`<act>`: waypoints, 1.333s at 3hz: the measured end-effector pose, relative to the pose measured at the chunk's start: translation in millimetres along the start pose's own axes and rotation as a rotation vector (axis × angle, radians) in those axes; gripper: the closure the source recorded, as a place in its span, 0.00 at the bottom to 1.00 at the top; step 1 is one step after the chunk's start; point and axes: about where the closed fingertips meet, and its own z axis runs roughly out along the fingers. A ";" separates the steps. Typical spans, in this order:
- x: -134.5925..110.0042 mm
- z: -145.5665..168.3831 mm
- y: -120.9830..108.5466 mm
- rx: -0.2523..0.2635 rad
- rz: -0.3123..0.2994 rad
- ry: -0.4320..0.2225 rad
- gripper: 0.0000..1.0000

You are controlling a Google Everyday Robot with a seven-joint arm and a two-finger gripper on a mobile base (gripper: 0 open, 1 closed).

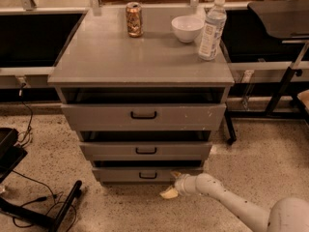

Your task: Close bottom drawer

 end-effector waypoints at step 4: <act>34.4 -206.8 -15.6 0.199 -0.268 0.276 1.00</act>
Offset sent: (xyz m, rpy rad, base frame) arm -0.1260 -0.0256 0.0942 -0.1748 -0.0618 0.1695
